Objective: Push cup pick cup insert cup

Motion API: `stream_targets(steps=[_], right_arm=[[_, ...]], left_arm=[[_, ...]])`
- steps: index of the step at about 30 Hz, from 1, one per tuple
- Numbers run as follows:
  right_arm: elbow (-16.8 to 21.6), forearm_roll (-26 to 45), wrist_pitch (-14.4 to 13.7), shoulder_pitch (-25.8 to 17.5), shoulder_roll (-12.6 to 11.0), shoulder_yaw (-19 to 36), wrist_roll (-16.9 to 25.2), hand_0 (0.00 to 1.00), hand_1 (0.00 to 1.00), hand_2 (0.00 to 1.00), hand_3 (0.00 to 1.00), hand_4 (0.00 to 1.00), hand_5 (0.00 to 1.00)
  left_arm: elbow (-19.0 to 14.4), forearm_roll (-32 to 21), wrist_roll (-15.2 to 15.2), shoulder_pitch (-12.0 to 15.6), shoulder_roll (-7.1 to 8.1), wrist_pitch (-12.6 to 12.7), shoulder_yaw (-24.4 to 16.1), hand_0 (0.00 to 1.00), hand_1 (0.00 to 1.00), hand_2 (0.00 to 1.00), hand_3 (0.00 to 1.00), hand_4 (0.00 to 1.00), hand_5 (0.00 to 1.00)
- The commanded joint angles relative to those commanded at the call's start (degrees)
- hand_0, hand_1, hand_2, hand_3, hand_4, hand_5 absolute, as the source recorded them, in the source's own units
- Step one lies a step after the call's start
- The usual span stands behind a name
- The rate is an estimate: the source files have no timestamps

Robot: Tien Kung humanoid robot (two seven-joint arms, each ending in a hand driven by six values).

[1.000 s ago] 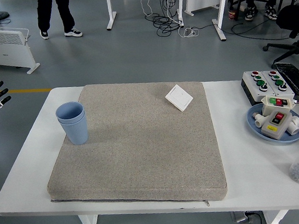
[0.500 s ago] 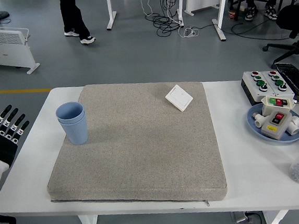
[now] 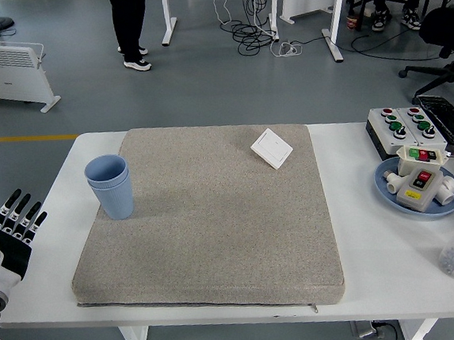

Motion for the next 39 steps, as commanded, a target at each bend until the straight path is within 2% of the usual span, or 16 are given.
stream_targets(steps=[16, 39], right_arm=[[0.0, -0.04, -0.07, 0.32, 0.05, 0.39, 0.33, 0.784, 0.7, 0.707, 0.583, 0.154, 0.491], [0.0, -1.95, -0.23, -0.38, -0.04, 1.28, 0.49, 0.783, 0.699, 0.706, 0.583, 0.154, 0.491]], left_arm=[[-0.39, -0.12, 0.09, -0.22, -0.08, 0.23, -0.14, 0.838, 0.854, 0.906, 0.804, 0.6, 0.998], [0.0, 0.06, -0.28, 1.03, -0.13, 0.69, -0.85, 0.84, 0.855, 0.906, 0.807, 0.601, 0.998]])
